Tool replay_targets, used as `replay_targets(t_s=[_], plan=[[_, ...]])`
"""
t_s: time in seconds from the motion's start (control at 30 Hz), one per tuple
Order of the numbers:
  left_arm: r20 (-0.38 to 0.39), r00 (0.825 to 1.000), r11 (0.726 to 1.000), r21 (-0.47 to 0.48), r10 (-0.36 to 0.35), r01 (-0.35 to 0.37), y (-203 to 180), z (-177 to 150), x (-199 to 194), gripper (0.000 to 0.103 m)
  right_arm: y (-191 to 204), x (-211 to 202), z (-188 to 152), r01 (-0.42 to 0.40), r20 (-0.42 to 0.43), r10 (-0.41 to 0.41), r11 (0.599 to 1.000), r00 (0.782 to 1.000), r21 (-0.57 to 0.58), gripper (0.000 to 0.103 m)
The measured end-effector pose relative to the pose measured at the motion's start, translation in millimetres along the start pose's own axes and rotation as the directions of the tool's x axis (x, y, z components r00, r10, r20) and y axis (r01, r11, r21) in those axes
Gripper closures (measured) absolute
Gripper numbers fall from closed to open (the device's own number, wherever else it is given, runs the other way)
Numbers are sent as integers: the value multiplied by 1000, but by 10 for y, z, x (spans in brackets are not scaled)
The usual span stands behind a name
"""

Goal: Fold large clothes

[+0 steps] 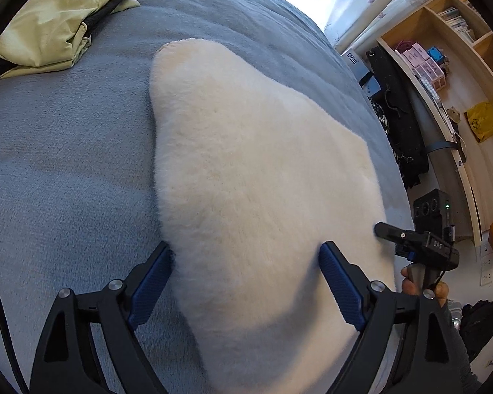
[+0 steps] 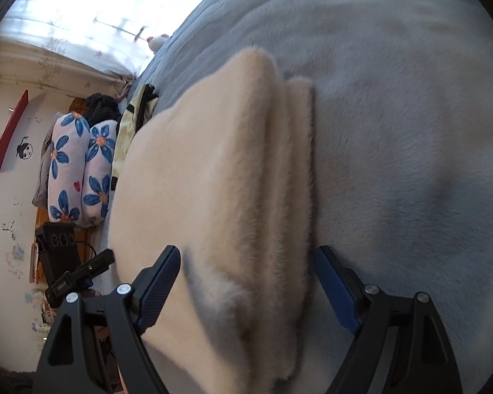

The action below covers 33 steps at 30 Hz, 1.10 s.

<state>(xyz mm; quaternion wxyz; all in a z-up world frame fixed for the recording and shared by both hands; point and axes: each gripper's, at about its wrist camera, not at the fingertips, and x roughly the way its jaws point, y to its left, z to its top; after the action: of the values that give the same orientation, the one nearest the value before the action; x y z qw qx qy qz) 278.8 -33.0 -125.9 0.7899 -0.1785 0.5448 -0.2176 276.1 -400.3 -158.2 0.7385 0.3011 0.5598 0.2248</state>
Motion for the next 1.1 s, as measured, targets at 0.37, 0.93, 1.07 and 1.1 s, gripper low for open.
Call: replay_targets(t_s=[0.37,0.93,1.07,1.1], plan=[[0,999,999,-8,-33,33,40,34,219,5,169,394,166,-54,-79,46,993,996,-104,1],[-9,999,999,-7,-54,54,25,23,346,3,177,388,121,-15,-81,6,994,997,-105,0],[9,1000,1000,6,-26,26,-12,18,332,11,210,363,122,0,-71,-6,997,997,-83,9],[16,1000,1000,11,-17,17,-29,16,318,13,219,351,117,-2,-70,-4,997,998,-80,14]])
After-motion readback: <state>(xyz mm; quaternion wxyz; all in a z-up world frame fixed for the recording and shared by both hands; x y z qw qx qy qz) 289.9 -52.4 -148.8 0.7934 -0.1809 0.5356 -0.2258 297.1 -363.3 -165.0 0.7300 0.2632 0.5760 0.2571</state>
